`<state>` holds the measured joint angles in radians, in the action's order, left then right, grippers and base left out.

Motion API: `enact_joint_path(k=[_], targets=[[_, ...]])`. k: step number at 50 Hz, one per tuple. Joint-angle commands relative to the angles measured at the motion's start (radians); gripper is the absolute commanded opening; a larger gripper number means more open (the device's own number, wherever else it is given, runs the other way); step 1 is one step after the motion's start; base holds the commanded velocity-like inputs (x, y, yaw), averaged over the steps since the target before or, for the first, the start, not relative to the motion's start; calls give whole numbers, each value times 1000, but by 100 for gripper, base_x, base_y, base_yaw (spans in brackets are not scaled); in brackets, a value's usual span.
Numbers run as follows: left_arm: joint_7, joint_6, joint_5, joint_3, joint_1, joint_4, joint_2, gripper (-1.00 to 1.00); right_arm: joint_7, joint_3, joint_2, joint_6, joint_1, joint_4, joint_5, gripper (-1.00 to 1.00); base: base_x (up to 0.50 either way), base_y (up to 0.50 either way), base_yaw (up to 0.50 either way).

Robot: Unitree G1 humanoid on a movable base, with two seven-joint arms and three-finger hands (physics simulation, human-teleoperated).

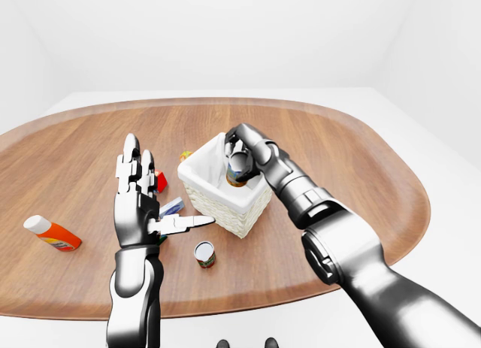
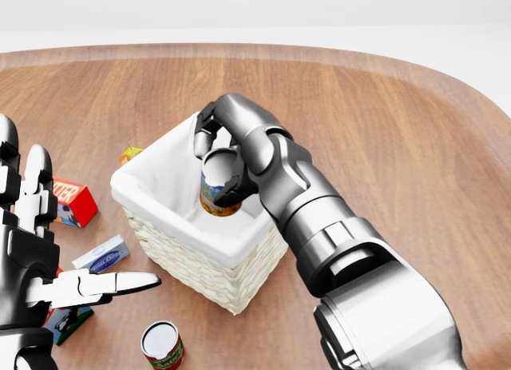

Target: Pick up the alphabet soup, and put it in the basket.

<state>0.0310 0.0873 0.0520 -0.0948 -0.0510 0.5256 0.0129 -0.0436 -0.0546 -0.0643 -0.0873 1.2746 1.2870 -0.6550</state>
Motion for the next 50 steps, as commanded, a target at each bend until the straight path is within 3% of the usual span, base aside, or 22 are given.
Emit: enact_joint_path(k=[1,20,21,22,23,50], targets=[[-1,0,2,-2,0,-5,0,100,22,18,-5,0,25,7,-15,-100,0,0,0],[-2,0,1,0,1,-6,1,100,42,26,4,0,26,19,-35,-100,0,0,0],[-2,0,1,0,1,-6,0,100,42,27,5,0,27,19,-34,-75,0,0,0],[-2,0,1,0,1,-7,0,100,43,27,5,0,27,19,-35,0,0,0,0],[-2,0,1,0,2,-12,0,100,43,25,7,0,27,20,-38,100,0,0,0],[-2,0,-1,2,1,-15,0,100,54,33,14,0,61,7,-29,100,0,0,0]])
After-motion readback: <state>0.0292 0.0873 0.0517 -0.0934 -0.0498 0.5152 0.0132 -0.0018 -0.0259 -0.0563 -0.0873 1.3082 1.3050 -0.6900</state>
